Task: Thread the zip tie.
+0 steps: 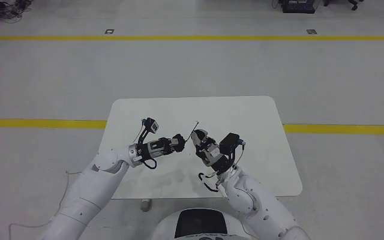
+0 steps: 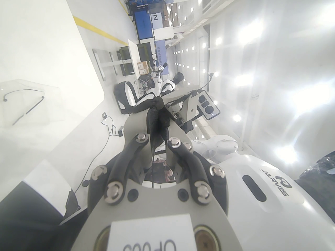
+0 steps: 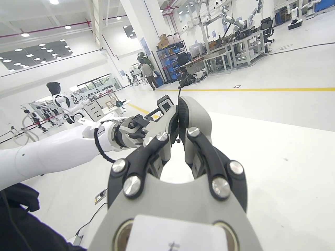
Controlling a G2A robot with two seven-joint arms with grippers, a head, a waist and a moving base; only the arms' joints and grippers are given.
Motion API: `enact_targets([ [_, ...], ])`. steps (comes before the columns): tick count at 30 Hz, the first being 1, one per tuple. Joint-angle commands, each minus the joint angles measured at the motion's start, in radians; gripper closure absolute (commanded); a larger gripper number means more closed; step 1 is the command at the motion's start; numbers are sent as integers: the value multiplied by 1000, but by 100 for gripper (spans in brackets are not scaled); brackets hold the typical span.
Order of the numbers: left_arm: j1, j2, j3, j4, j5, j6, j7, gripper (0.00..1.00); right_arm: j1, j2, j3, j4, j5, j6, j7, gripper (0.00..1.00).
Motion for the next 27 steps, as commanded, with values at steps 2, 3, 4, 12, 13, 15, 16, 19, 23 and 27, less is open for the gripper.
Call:
enact_targets([
  [2,0,0,0,0,0,0,0,100,1,-1,1,4,-1,-1,1,100],
  [3,0,0,0,0,0,0,0,100,2,-1,1,4,-1,-1,1,100],
  [4,0,0,0,0,0,0,0,100,2,-1,1,4,-3,-1,2,100],
  [12,0,0,0,0,0,0,0,100,2,-3,3,5,-8,-5,7,100],
  [13,0,0,0,0,0,0,0,100,2,-3,3,5,-9,-5,8,100],
  [15,0,0,0,0,0,0,0,100,2,-3,3,6,-10,-7,10,100],
  [16,0,0,0,0,0,0,0,100,2,-4,4,6,-10,-7,11,100],
  [19,0,0,0,0,0,0,0,100,1,-4,4,6,-7,-12,11,100],
  [23,0,0,0,0,0,0,0,100,0,-4,7,5,0,-26,13,100],
  [27,0,0,0,0,0,0,0,100,-3,-3,10,2,0,-41,21,100],
])
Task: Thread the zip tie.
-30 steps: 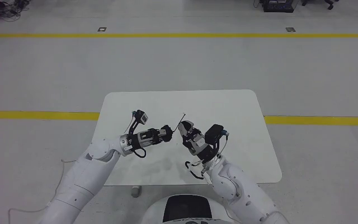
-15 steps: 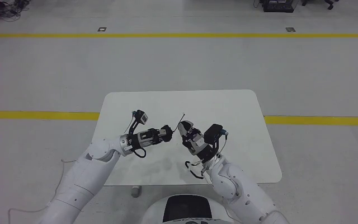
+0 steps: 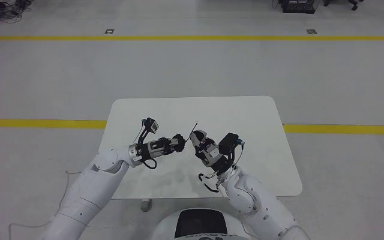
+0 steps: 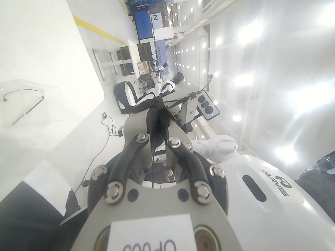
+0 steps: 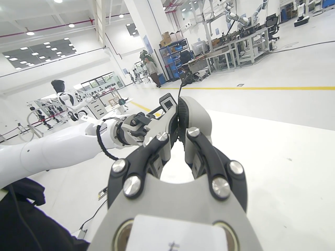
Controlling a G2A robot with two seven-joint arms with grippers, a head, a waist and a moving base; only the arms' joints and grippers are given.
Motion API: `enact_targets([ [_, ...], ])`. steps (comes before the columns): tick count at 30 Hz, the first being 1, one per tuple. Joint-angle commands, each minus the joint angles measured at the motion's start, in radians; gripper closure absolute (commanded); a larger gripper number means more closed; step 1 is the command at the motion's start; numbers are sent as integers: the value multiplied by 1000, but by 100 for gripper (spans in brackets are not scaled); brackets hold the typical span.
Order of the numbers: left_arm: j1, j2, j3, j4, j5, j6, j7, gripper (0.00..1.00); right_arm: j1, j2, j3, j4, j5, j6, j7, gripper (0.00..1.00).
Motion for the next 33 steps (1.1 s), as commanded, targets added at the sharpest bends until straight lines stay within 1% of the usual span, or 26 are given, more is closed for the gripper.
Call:
enact_targets([
  [1,0,0,0,0,0,0,0,100,-2,0,1,-1,2,-10,0,100],
  [9,0,0,0,0,0,0,0,100,-2,1,3,-1,12,-50,-9,100],
  [16,0,0,0,0,0,0,0,100,4,3,-6,-4,10,-51,0,100],
  [22,0,0,0,0,0,0,0,100,3,1,3,-4,3,-29,-30,100],
  [27,0,0,0,0,0,0,0,100,-2,-1,5,-9,-11,6,-55,100],
  [33,0,0,0,0,0,0,0,100,-2,-2,6,-10,-15,8,-53,100],
])
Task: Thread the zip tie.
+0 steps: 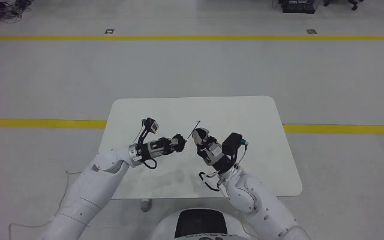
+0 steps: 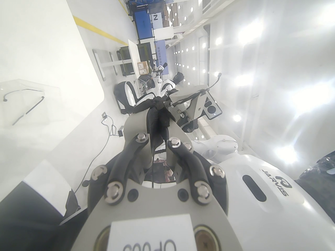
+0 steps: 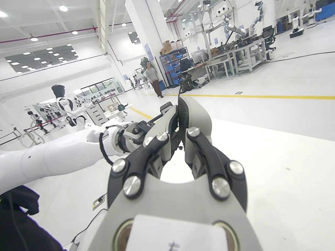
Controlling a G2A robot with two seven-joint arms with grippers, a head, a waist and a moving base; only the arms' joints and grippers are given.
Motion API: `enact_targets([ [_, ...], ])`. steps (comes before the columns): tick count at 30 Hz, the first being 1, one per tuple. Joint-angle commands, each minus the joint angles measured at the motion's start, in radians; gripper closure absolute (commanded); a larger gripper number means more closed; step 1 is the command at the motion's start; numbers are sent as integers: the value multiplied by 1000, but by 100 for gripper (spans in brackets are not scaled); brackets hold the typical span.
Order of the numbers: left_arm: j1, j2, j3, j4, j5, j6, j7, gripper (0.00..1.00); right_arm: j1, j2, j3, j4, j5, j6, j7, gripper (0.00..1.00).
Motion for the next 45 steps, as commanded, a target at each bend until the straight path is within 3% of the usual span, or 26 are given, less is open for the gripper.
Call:
enact_targets([
  [1,0,0,0,0,0,0,0,100,0,0,0,0,0,0,0,100],
  [6,14,-4,9,-28,28,0,62,100,3,1,1,-8,-53,18,-11,100],
  [13,70,-18,-31,-87,95,0,137,100,-18,-5,-14,-5,-123,86,-116,100],
  [20,101,-41,-79,-95,110,0,130,100,-19,-10,-23,10,-139,98,-135,100],
  [27,120,-70,-123,-85,91,0,68,100,-23,-10,-20,7,-139,88,-154,100],
  [45,120,-70,-123,-85,91,0,68,100,-15,-16,-40,18,-142,76,-113,100],
])
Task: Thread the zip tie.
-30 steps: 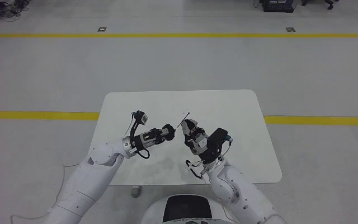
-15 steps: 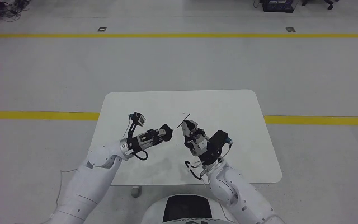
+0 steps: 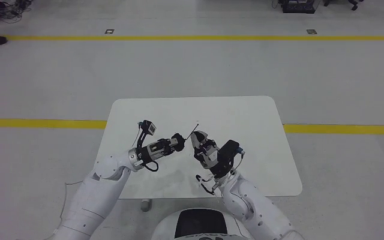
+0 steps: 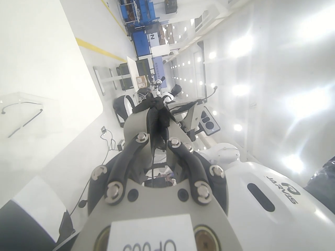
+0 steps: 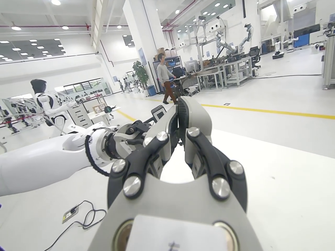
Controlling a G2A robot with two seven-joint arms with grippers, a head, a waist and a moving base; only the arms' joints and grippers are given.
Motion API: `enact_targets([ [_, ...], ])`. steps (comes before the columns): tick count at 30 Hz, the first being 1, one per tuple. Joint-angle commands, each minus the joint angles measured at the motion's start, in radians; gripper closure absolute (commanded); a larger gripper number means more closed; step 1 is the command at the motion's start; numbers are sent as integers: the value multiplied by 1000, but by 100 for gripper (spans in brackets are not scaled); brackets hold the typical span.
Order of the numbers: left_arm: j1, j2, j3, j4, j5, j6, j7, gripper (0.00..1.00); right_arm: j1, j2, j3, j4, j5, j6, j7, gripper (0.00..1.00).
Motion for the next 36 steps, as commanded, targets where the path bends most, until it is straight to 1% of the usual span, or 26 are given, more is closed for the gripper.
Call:
enact_targets([
  [1,0,0,0,0,0,0,0,100,1,-1,-2,2,1,-1,-1,100],
  [21,0,0,0,0,0,0,0,100,18,-14,-22,33,-27,36,-34,100],
  [36,0,0,0,0,0,0,0,100,14,-19,-16,40,-38,52,-44,100],
])
